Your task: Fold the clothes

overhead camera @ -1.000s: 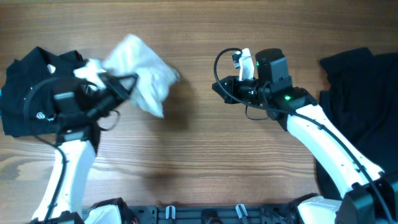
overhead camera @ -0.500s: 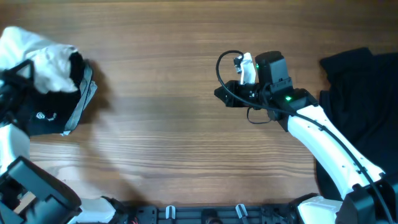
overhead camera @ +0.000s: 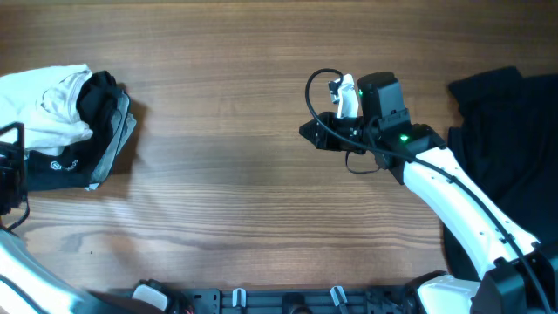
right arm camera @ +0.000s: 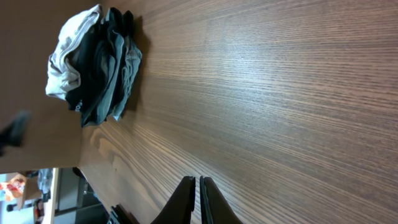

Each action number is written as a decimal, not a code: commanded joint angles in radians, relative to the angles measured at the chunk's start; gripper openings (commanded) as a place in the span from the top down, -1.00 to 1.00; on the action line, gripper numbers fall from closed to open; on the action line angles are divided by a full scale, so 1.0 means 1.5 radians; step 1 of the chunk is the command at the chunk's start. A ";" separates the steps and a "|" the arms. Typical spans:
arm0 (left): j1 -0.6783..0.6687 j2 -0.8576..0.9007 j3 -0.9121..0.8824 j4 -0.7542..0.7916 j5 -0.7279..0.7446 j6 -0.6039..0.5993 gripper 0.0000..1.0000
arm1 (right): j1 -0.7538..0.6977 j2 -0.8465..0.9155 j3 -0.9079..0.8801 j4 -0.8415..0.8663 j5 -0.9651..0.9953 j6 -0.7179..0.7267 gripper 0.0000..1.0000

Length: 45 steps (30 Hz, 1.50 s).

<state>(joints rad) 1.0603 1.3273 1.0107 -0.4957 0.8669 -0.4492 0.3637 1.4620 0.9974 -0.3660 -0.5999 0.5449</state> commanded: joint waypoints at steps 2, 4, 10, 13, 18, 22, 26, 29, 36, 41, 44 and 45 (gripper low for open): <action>-0.070 -0.159 0.003 0.082 -0.122 0.036 0.85 | 0.001 -0.006 0.003 0.016 -0.010 0.003 0.77; -0.127 -0.131 0.003 0.103 -0.302 0.036 0.92 | 0.001 -0.006 0.003 0.017 -0.010 0.003 0.77; -0.276 0.146 0.003 0.226 -0.397 0.090 0.92 | 0.001 -0.006 0.003 0.016 -0.003 0.003 0.77; -0.302 0.248 0.003 0.170 -0.400 0.085 0.92 | 0.001 -0.006 0.003 0.016 -0.002 0.004 0.77; -0.374 0.271 0.003 0.064 -0.442 0.088 0.92 | 0.001 -0.006 0.003 0.020 0.000 0.004 0.76; -0.400 0.156 0.016 0.002 -0.427 0.088 0.85 | 0.001 -0.006 0.003 0.020 -0.003 0.004 0.77; -0.374 0.014 0.017 0.003 -0.487 0.087 0.53 | 0.001 -0.006 0.003 0.029 -0.003 0.004 0.77; -0.312 0.002 0.017 0.011 -0.543 0.048 0.92 | 0.001 -0.006 0.003 0.032 -0.003 0.004 0.76; -0.203 0.233 0.017 0.003 -0.579 -0.038 0.92 | 0.001 -0.006 0.003 0.032 -0.003 0.006 0.76; -0.203 0.257 0.019 -0.025 -0.522 -0.032 0.92 | 0.001 -0.007 0.003 0.031 0.013 -0.002 0.77; -0.203 0.152 0.041 -0.092 -0.472 0.001 0.92 | 0.001 -0.027 0.003 0.027 0.018 -0.039 0.77; -0.203 0.118 0.047 -0.120 -0.474 0.001 0.92 | 0.001 -0.039 0.003 0.026 0.018 -0.051 0.76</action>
<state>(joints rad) 0.7597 1.6485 1.0477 -0.6075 0.0837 -0.4725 0.3637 1.4563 0.9974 -0.3275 -0.5900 0.5228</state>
